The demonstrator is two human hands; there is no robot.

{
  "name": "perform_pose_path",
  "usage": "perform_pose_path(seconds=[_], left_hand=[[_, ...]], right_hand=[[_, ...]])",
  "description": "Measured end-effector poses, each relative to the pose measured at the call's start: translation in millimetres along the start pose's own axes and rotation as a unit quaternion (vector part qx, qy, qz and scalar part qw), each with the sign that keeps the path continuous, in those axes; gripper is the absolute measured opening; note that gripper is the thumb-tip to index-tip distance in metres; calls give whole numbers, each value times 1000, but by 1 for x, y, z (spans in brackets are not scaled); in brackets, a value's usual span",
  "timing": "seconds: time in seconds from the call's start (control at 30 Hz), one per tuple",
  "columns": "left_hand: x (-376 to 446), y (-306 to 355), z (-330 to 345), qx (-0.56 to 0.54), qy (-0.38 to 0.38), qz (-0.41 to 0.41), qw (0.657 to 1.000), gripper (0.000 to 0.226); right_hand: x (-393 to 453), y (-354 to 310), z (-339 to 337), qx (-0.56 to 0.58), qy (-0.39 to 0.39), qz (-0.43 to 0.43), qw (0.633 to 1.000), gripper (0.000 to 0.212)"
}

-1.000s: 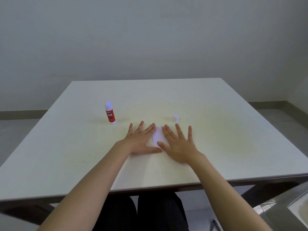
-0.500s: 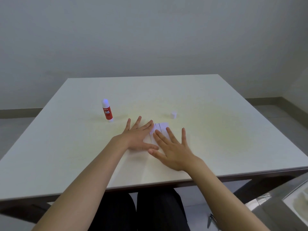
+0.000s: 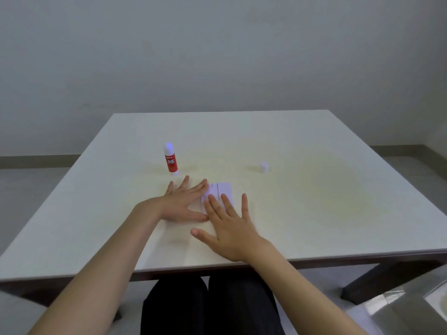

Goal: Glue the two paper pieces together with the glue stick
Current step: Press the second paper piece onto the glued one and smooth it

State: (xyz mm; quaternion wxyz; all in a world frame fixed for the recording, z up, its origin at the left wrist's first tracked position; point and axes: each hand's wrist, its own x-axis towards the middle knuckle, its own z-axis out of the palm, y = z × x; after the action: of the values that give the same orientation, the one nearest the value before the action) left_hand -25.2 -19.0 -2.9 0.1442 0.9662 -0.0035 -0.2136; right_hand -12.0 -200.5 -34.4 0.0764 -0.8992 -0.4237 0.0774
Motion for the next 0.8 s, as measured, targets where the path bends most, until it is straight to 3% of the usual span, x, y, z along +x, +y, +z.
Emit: perform_pose_path(seconds=[0.1, 0.27, 0.47, 0.67, 0.8], left_hand=[[0, -1, -2, 2, -3, 7, 1000, 95], [2, -4, -2, 25, 7, 4, 1000, 100], [3, -6, 1, 5, 13, 12, 1000, 102], [3, -5, 0, 3, 8, 11, 1000, 104], [3, -6, 0, -1, 3, 12, 1000, 104]], right_hand=[[5, 18, -3, -13, -2, 2, 1000, 92], [29, 43, -24, -57, -5, 82, 995, 80], [10, 11, -1, -44, -2, -67, 997, 93], [18, 37, -25, -53, -22, 34, 998, 74], [1, 24, -15, -27, -17, -46, 998, 91]])
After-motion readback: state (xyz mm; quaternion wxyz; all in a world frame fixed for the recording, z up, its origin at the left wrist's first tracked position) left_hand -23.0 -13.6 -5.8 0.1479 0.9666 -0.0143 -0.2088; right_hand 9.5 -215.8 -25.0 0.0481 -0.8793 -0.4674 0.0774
